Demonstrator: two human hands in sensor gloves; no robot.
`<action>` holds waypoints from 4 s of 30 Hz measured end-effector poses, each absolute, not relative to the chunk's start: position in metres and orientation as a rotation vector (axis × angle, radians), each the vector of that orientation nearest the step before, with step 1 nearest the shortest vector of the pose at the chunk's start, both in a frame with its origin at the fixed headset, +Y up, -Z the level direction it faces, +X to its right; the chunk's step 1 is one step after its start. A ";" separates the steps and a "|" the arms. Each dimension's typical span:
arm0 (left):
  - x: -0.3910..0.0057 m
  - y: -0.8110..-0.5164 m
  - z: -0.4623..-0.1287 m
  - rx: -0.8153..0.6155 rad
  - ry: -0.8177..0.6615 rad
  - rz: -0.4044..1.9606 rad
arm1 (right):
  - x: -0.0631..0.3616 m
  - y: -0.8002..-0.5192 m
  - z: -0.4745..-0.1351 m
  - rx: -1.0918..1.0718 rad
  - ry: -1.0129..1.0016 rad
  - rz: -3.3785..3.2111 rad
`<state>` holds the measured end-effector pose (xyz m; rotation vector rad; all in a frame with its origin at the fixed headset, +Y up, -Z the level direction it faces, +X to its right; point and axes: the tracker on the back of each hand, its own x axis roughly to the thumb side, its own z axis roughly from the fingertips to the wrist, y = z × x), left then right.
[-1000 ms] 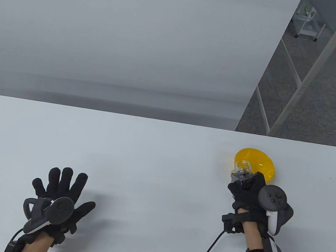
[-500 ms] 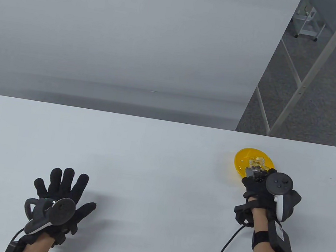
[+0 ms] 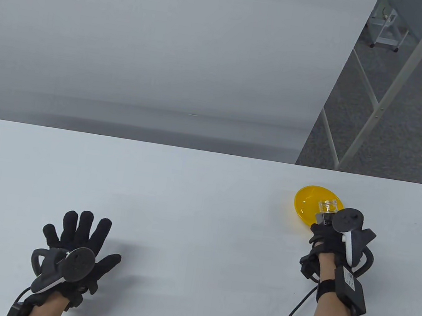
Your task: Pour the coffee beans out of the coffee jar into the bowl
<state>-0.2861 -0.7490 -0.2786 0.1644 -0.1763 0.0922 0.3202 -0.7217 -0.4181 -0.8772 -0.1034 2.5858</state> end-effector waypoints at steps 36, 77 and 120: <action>-0.285 -0.749 -0.279 0.179 -0.174 0.076 | 0.316 -0.724 -0.419 -1.064 -0.026 2.729; -0.285 -0.749 -0.278 0.174 -0.169 0.101 | 0.309 -0.721 -0.424 -1.097 -0.030 2.821; -0.284 -0.749 -0.275 0.202 -0.173 0.103 | 0.345 -0.734 -0.398 -1.008 -0.246 2.508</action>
